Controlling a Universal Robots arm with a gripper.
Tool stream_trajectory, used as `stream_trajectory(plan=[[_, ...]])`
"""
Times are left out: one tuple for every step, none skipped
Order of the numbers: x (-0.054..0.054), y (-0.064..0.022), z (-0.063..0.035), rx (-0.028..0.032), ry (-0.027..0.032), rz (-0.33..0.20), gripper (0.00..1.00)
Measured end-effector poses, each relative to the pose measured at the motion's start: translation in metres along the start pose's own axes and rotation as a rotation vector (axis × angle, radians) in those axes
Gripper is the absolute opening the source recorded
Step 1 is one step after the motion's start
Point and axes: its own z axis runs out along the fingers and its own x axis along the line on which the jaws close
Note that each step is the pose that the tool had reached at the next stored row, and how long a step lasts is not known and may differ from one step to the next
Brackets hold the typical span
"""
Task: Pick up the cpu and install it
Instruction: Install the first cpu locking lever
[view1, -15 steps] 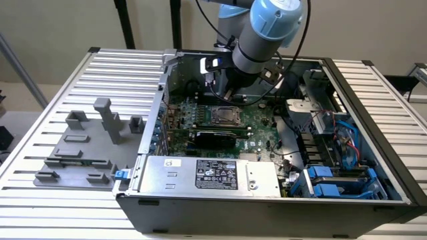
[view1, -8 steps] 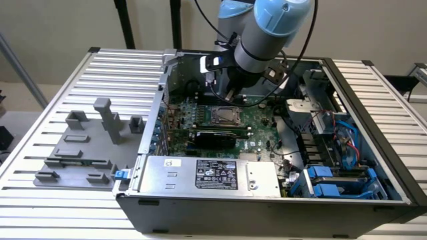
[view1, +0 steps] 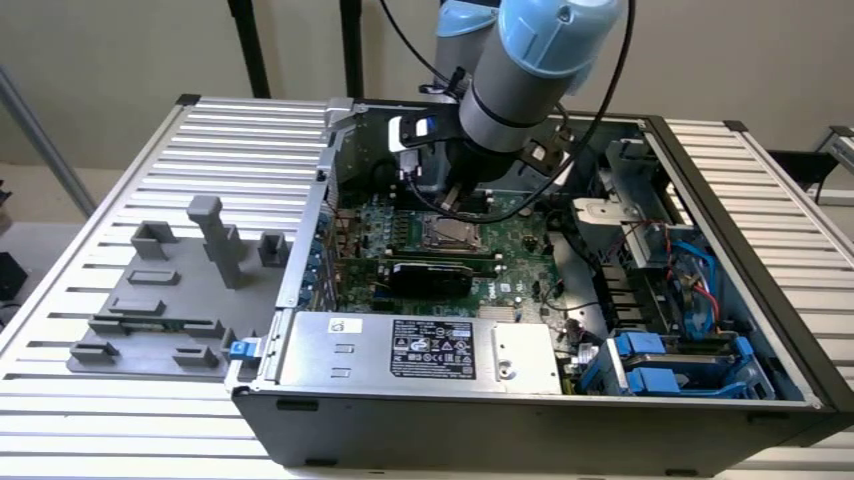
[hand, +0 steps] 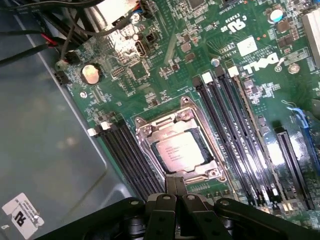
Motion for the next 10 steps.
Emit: stream_trajectory(plan=[[-0.002,-0.0011,-0.0002,-0.0001,-0.0002,0.0,0.11],[-0.004,-0.0022,-0.0004,-0.0001,-0.0002,0.0,0.11],[-0.006,-0.0031,-0.0007,-0.0001,-0.0003,0.0,0.11],[-0.008,-0.0037,-0.0011,-0.0001,-0.0002,0.0,0.11],[-0.011,-0.0038,-0.0018,-0.0001,-0.0001,0.0,0.11],[-0.013,-0.0035,-0.0026,-0.0001,-0.0002,0.0,0.11],[-0.016,-0.0029,-0.0036,0.0,-0.0003,0.0,0.11],[-0.02,-0.0021,-0.0047,0.0,-0.0002,0.0,0.11],[-0.023,-0.0013,-0.0059,0.0,-0.0002,0.0,0.11],[-0.026,-0.0005,-0.007,0.0,-0.0002,0.0,0.11]])
